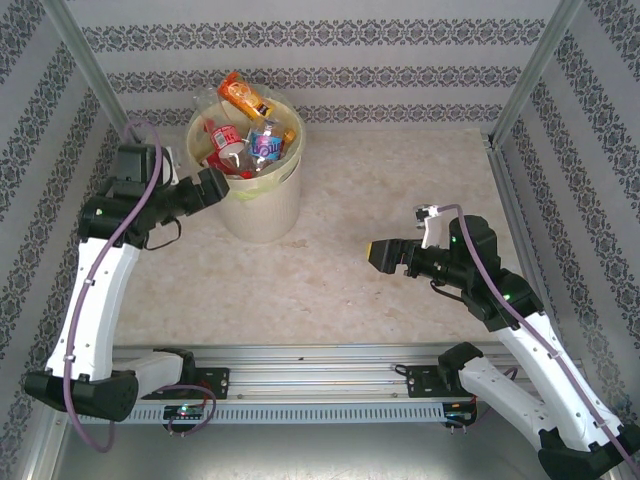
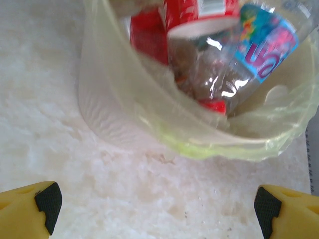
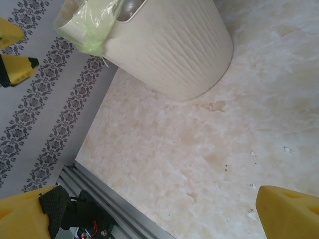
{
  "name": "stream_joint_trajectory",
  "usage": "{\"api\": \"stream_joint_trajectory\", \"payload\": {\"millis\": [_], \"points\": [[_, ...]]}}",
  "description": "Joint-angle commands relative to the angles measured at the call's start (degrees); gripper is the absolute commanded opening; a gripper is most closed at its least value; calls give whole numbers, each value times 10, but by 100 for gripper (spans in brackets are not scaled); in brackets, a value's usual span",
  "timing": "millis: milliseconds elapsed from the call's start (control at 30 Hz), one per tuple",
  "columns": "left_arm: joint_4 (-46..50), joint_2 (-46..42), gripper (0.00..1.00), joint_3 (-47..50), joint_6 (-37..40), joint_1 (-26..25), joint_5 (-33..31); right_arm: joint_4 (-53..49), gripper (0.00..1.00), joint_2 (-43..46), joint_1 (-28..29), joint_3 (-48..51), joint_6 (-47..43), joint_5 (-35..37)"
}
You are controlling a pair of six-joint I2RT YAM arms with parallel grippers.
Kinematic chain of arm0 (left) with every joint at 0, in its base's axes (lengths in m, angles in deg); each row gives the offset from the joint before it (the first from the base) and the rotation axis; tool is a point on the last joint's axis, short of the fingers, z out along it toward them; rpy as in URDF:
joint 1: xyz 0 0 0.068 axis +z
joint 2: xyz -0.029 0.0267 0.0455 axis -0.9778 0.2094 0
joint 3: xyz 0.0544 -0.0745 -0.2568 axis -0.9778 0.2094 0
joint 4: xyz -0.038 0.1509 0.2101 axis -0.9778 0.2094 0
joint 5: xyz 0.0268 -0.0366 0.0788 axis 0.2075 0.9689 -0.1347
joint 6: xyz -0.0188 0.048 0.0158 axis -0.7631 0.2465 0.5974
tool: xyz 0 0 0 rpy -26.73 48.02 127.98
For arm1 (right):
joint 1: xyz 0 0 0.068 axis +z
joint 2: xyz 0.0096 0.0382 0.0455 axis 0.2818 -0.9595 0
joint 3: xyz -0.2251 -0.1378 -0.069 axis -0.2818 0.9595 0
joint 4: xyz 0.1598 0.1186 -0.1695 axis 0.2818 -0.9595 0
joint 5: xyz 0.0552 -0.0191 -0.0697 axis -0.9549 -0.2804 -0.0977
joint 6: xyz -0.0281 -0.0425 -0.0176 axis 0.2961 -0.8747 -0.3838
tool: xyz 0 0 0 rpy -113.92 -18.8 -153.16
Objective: Put the plastic bottles in the bin
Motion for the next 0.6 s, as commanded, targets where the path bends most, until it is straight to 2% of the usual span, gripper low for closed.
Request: {"api": "stream_joint_trajectory", "payload": {"millis": [0, 67, 300, 400, 567], "points": [[-61, -15, 100, 32, -40, -2, 67, -1, 98, 5, -5, 9, -1, 3], [-108, -16, 100, 54, -51, -6, 109, 1, 98, 4, -4, 10, 2, 0], [-208, -4, 100, 85, -65, -16, 163, -4, 98, 1, -5, 7, -4, -2], [-237, 4, 100, 94, -62, -20, 176, -3, 98, -5, -5, 5, -5, -3], [-266, 12, 100, 103, -48, -22, 159, 2, 98, -12, -5, 2, -7, -5]]}}
